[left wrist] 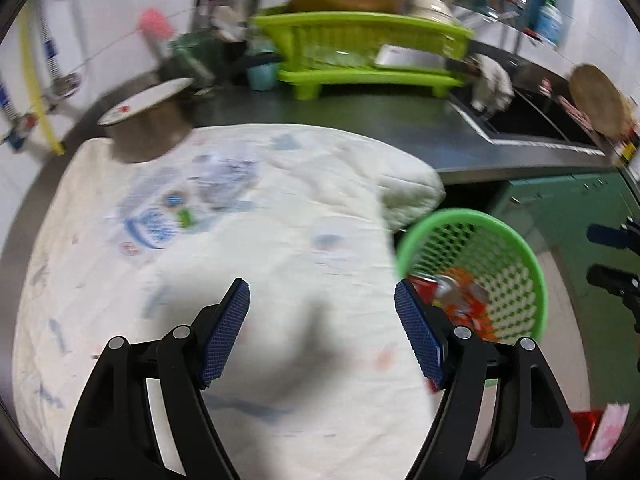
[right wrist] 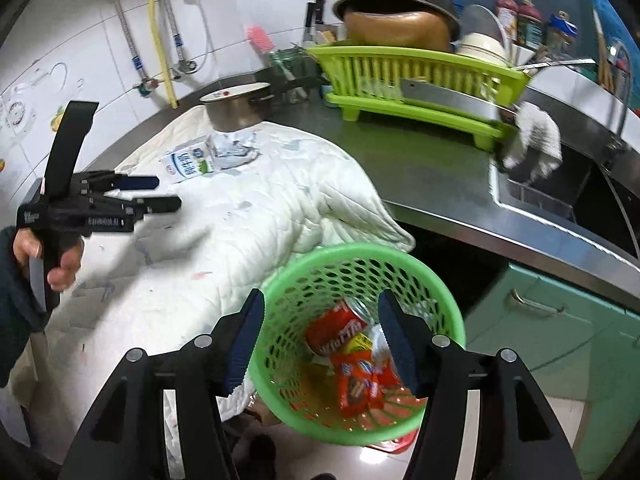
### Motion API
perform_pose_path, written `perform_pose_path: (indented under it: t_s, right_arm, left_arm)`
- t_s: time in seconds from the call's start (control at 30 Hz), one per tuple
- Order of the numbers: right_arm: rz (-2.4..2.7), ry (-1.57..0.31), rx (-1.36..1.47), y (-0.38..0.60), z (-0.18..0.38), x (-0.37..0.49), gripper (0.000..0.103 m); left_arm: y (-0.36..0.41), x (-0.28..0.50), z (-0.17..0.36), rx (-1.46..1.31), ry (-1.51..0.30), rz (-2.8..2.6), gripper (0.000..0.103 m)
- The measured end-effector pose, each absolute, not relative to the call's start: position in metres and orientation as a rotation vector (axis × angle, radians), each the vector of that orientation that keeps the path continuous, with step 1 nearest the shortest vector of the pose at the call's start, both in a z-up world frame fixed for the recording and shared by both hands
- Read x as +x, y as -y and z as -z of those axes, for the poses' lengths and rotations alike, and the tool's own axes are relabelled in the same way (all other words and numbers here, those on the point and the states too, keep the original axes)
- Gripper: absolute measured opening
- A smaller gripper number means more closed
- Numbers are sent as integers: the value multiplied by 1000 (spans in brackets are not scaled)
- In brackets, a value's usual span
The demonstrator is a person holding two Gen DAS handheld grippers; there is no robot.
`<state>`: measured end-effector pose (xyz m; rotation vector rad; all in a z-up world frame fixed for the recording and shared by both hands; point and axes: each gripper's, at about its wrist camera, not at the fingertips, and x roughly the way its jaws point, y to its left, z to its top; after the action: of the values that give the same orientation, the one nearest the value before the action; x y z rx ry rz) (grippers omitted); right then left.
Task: Collect trash
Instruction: 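Grasp the white milk carton with the left gripper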
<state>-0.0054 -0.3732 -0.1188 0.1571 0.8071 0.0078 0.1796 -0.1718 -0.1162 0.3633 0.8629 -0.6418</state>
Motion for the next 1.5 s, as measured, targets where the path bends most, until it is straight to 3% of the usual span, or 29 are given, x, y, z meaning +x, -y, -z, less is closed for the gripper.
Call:
perform_pose_path:
  t_s: [0.27, 0.43, 0.6, 1.13, 1.3, 1.43, 1.5]
  right_arm:
    - [-63, -815, 115, 354, 117, 26, 60]
    - [-90, -822, 91, 343, 117, 47, 62]
    - [-116, -827, 68, 332, 116, 69, 62]
    - [-190, -866, 1, 302, 126, 137, 65]
    - [-218, -885, 9, 297, 130, 166, 65]
    - [-229, -881, 13, 293, 128, 185, 65]
    - [-233, -879, 10, 291, 127, 194, 65]
  left_arm:
    - [113, 240, 96, 388, -800, 476, 75]
    - [82, 280, 86, 394, -772, 421, 81]
    - [81, 302, 92, 458, -758, 441, 90]
    - [102, 355, 131, 570, -777, 583, 90]
    - [108, 361, 144, 582, -793, 630, 90]
    - [109, 362, 153, 578, -810, 653, 75]
    - [108, 362, 156, 571, -808, 653, 73]
